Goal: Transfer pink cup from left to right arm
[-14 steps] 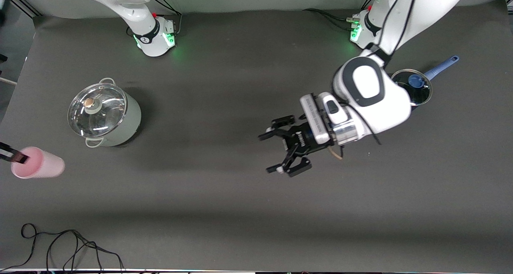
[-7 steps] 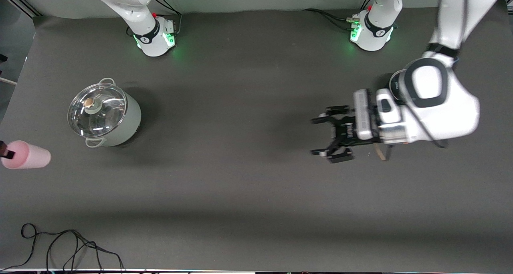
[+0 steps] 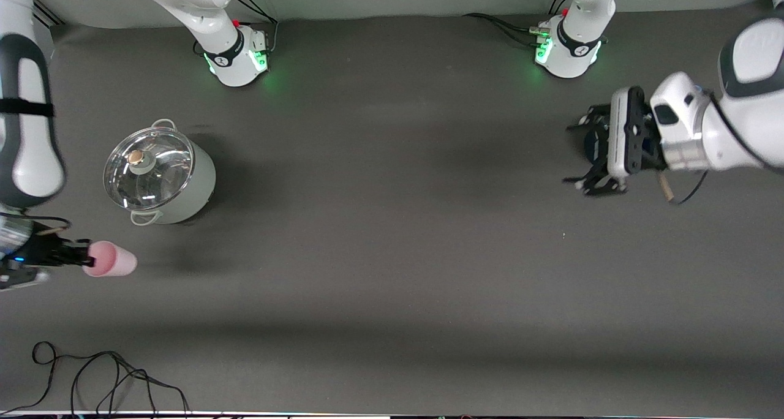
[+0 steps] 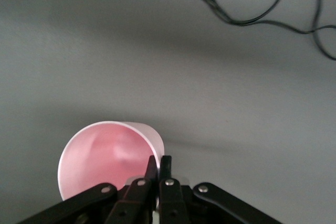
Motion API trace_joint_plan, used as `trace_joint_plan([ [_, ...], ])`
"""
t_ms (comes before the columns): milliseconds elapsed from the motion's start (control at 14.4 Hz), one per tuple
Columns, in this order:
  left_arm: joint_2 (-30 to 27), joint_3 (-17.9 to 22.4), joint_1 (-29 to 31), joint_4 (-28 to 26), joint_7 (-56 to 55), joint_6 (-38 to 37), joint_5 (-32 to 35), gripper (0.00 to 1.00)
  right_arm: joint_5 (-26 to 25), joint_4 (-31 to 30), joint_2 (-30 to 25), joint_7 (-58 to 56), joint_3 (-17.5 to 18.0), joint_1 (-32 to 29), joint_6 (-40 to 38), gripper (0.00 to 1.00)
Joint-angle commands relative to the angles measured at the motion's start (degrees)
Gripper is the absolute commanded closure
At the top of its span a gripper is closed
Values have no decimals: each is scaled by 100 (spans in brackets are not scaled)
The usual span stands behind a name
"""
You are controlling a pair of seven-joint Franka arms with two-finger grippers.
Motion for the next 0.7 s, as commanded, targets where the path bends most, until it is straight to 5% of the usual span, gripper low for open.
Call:
trace_joint_plan([
  [0,-662,-46,-67,105,-1507,-586,1034,0,95,-54,386,-206,5,121,560,100],
  [417,-803,-55,-76,378,-5775,-904,1582,0,42,217,993,-241,40,209,940,100],
  [626,-777,-21,-50,369,-6740,-835,2037,0,51,359,1109,-233,40,218,941,100],
])
